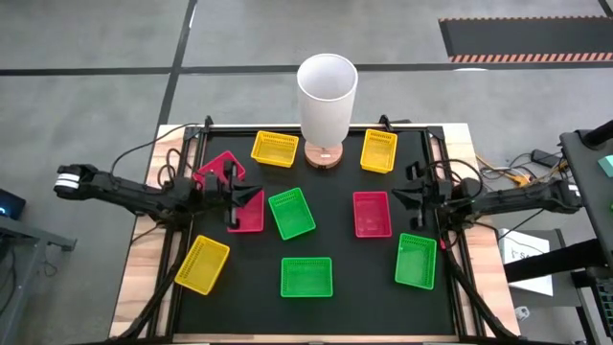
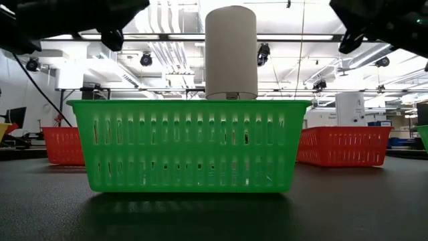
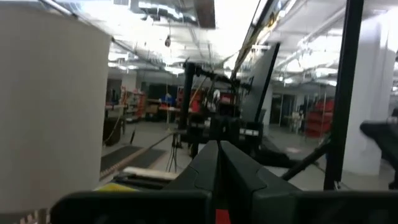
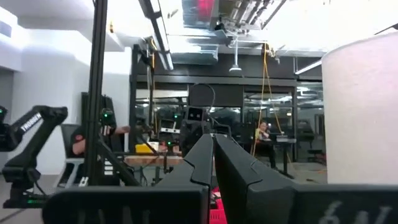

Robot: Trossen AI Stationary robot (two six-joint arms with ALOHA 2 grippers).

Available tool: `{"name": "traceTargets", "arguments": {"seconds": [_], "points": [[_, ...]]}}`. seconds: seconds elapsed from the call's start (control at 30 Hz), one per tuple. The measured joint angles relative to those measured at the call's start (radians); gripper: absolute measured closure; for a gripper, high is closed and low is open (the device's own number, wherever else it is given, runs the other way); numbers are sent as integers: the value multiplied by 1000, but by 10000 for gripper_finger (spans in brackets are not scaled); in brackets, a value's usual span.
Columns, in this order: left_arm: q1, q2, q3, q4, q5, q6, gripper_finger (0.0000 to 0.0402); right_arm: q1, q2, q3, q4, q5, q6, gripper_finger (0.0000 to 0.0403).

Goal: Stack baskets by color
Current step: Stack the top green bin on the bottom left green bin

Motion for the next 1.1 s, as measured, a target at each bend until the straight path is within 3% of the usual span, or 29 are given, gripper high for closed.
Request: {"name": "traceTargets", "arguments": {"seconds": [0.33,0.53,0.67,0.87,1.1], "points": [[0,54,23,5,-1,1,402,9,324,170,-39,-2,9,394],[1,33,25,11,-2,4,402,77,485,293,-60,5,25,394],[1,7,25,46,-4,94,402,138,576,383,-73,13,46,394],[1,-41,25,76,-6,184,402,232,692,538,-218,131,45,394],[1,-86,24,83,-9,185,402,285,795,749,-545,265,97,394]]}}
